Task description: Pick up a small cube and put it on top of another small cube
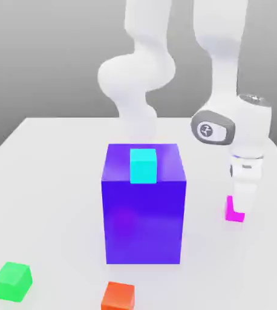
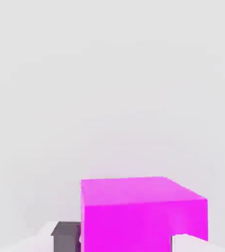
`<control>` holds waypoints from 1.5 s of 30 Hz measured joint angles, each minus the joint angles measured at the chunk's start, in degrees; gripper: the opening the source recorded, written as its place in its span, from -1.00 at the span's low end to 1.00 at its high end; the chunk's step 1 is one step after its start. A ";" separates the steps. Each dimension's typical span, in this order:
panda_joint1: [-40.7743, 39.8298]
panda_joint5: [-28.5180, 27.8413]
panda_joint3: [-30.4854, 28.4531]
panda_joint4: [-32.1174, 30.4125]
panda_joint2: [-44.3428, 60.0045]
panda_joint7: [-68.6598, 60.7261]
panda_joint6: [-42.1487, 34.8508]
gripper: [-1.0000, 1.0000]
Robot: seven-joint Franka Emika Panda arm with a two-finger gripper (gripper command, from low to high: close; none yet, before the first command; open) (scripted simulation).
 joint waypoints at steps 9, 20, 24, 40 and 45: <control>-9.19 6.57 -6.70 6.13 -5.19 -11.48 -8.87 -1.00; -30.81 5.45 -15.78 22.67 -0.10 -29.54 -15.18 -1.00; -36.30 6.72 -17.83 25.66 1.65 -39.07 -17.58 -1.00; -54.59 12.79 -24.24 32.07 7.38 -76.49 -25.22 -1.00; -57.36 17.29 -20.91 32.53 15.33 -81.10 -18.17 1.00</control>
